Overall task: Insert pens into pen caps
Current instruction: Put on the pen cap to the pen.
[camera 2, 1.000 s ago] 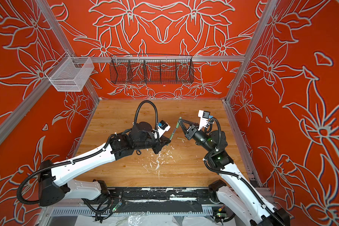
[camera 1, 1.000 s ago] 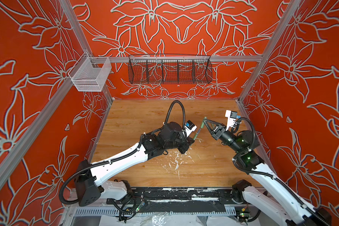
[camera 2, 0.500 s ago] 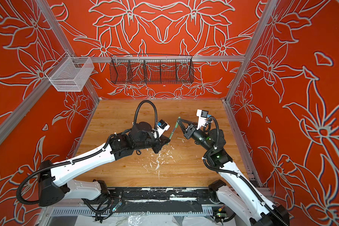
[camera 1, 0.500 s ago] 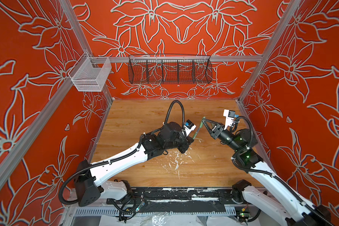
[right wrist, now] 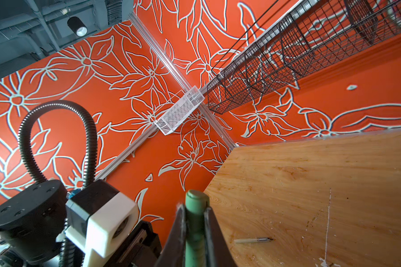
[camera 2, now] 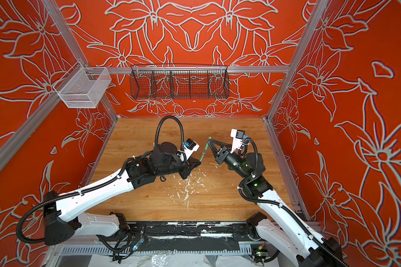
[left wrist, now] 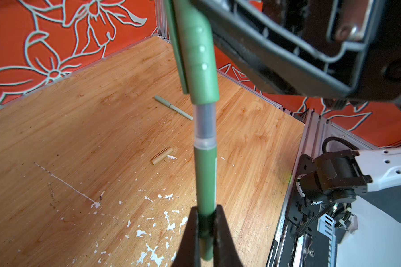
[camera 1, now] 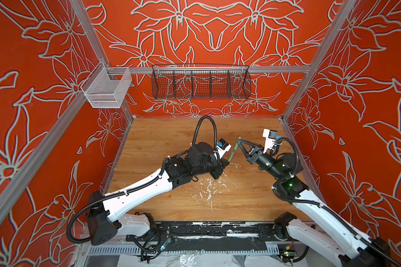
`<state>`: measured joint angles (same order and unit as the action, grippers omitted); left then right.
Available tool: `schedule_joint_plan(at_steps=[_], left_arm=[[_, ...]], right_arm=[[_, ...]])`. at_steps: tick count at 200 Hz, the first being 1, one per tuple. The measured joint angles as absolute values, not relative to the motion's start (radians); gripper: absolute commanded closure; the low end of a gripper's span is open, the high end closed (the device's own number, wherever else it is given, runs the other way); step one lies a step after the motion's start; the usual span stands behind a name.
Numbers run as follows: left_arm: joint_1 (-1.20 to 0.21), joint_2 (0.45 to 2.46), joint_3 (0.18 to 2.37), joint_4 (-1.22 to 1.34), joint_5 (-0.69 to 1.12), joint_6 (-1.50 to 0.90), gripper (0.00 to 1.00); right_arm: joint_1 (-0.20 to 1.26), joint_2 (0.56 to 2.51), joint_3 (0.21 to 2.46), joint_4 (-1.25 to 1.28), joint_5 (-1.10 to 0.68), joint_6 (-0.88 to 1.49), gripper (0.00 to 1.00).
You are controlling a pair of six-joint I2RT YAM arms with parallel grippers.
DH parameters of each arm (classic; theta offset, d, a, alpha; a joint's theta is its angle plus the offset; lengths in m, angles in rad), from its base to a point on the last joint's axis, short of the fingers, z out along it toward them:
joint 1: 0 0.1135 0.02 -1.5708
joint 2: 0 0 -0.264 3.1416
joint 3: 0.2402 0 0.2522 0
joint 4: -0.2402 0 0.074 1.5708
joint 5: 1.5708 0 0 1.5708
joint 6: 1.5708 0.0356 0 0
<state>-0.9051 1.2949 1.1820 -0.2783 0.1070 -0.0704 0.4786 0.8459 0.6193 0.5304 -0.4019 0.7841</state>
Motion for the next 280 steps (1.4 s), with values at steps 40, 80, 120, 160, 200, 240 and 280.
schedule_joint_plan(at_steps=[40,80,120,160,200,240,280], left_arm=[[-0.905,1.295,1.188,-0.274,0.095,-0.067,1.0],[-0.905,1.295,1.224,-0.276,0.073,-0.047,1.0],[-0.905,1.296,1.249,-0.292,0.072,-0.022,1.0],[-0.904,1.299,1.267,-0.247,0.065,-0.019,1.0],[-0.903,1.299,1.268,-0.229,0.062,-0.019,1.0],[-0.903,1.298,1.239,-0.22,0.059,-0.019,1.0],[-0.903,1.298,1.208,-0.223,0.039,-0.019,1.0]], right_arm=[[0.49,0.833,0.606,0.542,-0.392,0.76,1.0],[0.499,0.82,0.603,0.552,-0.383,0.737,1.0],[0.506,0.799,0.603,0.554,-0.369,0.717,0.84],[0.521,0.768,0.626,0.411,-0.37,0.663,0.51],[0.524,0.721,0.738,0.224,-0.34,0.587,0.4],[0.519,0.722,0.9,0.022,-0.25,0.555,0.36],[0.517,0.815,1.034,-0.128,-0.227,0.587,0.4]])
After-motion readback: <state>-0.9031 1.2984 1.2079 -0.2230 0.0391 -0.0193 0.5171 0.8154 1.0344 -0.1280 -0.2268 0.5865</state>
